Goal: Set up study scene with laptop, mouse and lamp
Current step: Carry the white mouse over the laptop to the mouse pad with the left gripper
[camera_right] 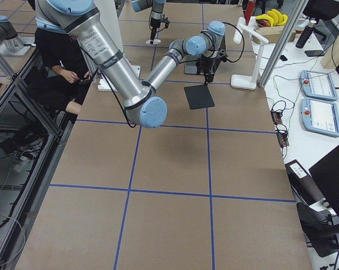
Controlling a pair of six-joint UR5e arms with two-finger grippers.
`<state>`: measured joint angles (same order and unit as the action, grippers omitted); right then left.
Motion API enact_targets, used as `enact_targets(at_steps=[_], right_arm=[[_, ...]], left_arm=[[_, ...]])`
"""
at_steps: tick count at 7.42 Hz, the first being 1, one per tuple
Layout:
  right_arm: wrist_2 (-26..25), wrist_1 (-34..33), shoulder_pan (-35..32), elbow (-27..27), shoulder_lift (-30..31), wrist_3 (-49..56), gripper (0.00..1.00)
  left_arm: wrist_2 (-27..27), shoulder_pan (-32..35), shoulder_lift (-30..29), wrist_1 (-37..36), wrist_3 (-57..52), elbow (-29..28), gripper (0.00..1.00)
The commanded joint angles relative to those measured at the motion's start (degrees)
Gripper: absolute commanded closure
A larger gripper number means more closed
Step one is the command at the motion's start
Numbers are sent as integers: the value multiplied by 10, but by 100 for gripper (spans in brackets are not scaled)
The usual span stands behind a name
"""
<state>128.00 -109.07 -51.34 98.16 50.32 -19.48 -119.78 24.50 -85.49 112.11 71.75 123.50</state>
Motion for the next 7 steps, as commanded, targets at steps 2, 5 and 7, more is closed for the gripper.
enact_targets(at_steps=[2,5,7], right_arm=[[12,1,-7,5,8,0,0],[15,3,-16,5,21,1,0],[15,3,-20,12,30,1,0]], left_arm=[[-9,66,-230,-232,-97,-52,34],[-12,117,-354,-234,-123,-184,34],[-12,134,-472,-227,-123,-314,34]])
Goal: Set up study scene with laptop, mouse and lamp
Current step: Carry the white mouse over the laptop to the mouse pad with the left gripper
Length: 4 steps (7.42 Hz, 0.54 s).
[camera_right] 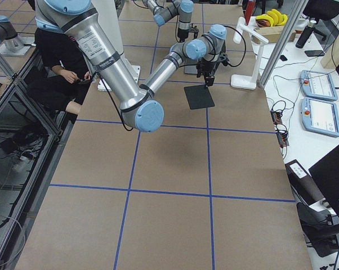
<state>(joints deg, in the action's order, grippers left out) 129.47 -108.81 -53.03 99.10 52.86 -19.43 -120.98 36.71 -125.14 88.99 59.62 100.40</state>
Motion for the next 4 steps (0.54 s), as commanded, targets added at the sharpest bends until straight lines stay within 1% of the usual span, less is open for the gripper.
enact_targets(at_steps=[1,3,4], right_arm=[[0,0,-5,5,11,0,0],[1,0,-15,13,26,1,0],[1,-1,-24,13,32,1,0]], left_arm=[[0,16,-121,5,-2,-134,34],[0,15,-186,28,10,-222,34],[0,14,-226,49,22,-278,34]])
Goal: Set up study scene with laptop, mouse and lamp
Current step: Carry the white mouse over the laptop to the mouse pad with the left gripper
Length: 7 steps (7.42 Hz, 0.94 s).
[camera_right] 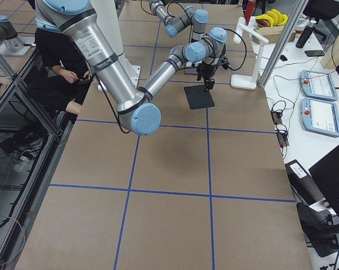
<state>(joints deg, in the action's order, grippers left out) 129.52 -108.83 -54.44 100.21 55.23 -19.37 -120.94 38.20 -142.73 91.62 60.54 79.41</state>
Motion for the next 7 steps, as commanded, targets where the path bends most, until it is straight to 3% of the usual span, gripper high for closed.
enact_targets(at_steps=[1,3,5,7], right_arm=[[0,-1,-22,2,14,1,0],[0,-1,-40,1,29,26,0],[20,2,-57,0,41,26,0],[26,5,-68,0,58,55,0]], left_arm=[[0,-1,-74,41,14,-108,33],[0,-22,-96,46,31,-137,33],[3,-37,-132,119,61,-207,33],[6,-37,-142,129,63,-219,33]])
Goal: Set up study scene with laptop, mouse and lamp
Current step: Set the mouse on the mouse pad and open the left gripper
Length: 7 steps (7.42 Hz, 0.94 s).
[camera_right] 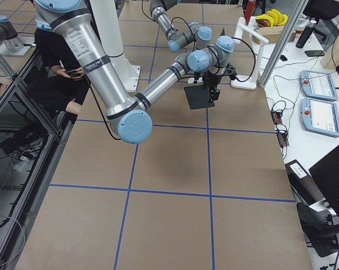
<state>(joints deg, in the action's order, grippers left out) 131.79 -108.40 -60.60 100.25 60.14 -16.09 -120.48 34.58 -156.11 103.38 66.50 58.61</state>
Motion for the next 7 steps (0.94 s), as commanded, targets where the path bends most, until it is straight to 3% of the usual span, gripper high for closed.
enact_targets(at_steps=[1,2,3,4,6,7], right_arm=[[1,3,-14,3,5,19,0],[-7,26,-25,10,2,19,0],[-7,69,-55,11,25,26,0],[-5,104,-81,9,44,26,0],[-2,101,-118,6,58,26,0],[-3,101,-128,6,77,26,0]], left_arm=[[12,-2,-8,20,5,-13,31],[18,-3,-9,20,3,-12,28],[22,-2,-8,22,-4,-10,7],[22,-2,-8,21,-14,-8,1],[20,9,18,-17,-16,52,0],[20,26,43,-128,-42,129,0]])
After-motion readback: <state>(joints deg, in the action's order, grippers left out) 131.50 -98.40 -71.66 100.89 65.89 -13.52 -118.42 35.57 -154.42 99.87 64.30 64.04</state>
